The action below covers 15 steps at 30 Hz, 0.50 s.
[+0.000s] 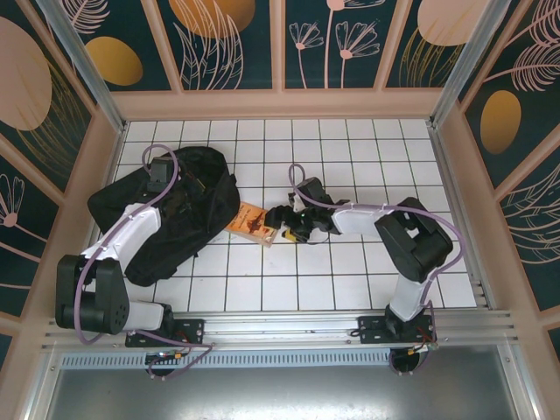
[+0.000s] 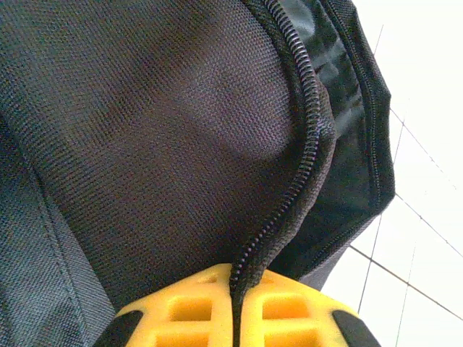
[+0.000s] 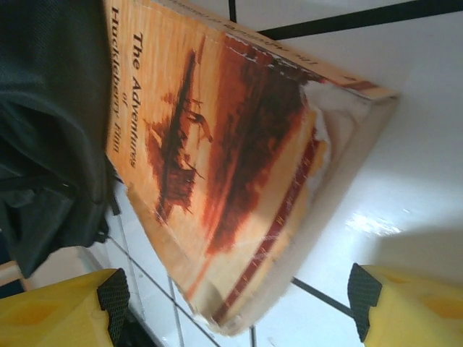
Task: Pack the student bag
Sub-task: Move the book to the center of the table.
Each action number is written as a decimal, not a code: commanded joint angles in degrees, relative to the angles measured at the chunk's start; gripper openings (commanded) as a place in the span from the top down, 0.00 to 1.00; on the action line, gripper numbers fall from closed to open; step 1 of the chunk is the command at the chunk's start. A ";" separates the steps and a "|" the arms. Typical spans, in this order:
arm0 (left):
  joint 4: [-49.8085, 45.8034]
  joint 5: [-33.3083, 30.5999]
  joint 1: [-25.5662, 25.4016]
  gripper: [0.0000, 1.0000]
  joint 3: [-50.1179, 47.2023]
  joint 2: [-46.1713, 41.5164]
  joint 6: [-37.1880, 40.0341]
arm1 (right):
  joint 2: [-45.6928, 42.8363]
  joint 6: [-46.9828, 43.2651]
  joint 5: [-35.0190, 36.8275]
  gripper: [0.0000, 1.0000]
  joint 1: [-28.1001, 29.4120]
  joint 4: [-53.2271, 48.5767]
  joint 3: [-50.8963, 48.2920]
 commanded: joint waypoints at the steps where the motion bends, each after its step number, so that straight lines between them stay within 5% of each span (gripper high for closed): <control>1: 1.35 2.69 0.12 1.00 -1.25 -0.83 -1.13 | 3.44 6.83 -6.01 0.20 0.13 8.84 -0.87; 7: 2.61 4.01 0.12 1.00 -2.99 -0.98 -1.70 | 5.01 14.15 -8.77 0.38 0.17 17.84 -0.12; 15: 4.74 5.30 -0.41 1.00 -5.05 -0.83 -2.52 | 5.51 12.78 -4.78 0.71 0.52 10.10 2.87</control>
